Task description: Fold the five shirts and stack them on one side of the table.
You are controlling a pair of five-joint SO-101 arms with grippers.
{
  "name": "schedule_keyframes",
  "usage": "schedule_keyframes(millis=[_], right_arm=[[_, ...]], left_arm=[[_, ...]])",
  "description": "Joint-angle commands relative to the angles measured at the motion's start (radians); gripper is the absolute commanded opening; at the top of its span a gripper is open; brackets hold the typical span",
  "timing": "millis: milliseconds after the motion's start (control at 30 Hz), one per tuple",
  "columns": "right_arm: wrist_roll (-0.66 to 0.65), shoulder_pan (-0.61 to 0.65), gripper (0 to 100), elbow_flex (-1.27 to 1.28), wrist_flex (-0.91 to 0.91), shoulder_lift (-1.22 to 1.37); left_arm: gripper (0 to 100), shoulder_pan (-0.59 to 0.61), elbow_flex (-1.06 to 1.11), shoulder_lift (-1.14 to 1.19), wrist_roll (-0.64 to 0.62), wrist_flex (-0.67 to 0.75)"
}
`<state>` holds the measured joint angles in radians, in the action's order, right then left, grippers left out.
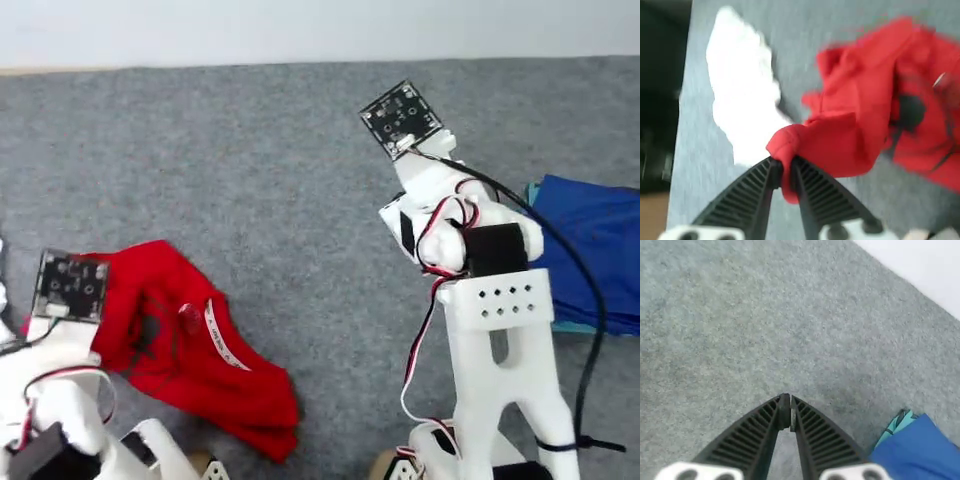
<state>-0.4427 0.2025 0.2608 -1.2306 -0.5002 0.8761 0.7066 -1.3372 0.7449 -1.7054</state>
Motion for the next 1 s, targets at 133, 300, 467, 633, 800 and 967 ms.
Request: schedule_keyframes(millis=[133, 300, 467, 633, 800, 967], right_arm=[[0.068, 0.016, 1.2, -0.044, 0.007, 0.179], [0.08, 0.122, 1.3, -0.207, -0.013, 0.367], [0.08, 0.237, 1.4, -0.485, -0.11, 0.616], [0.075, 0.315, 1.4, -0.827, -0.269, 0.897], [0.074, 0.404, 2.6, -1.181, -0.406, 1.141], [0.08, 0.483, 9.8, -1.499, -0.478, 1.34]], left_arm=[[0, 0.238, 0.237, -0.152, 0.081, 0.014], [0, 0.273, 0.318, -0.229, 0.083, 0.084], [0, 0.27, 0.449, -0.258, 0.115, 0.204], [0, 0.27, 0.59, -0.285, 0.124, 0.315], [0, 0.267, 0.647, -0.353, 0.124, 0.336], [0, 0.224, 0.69, -0.456, 0.124, 0.315]])
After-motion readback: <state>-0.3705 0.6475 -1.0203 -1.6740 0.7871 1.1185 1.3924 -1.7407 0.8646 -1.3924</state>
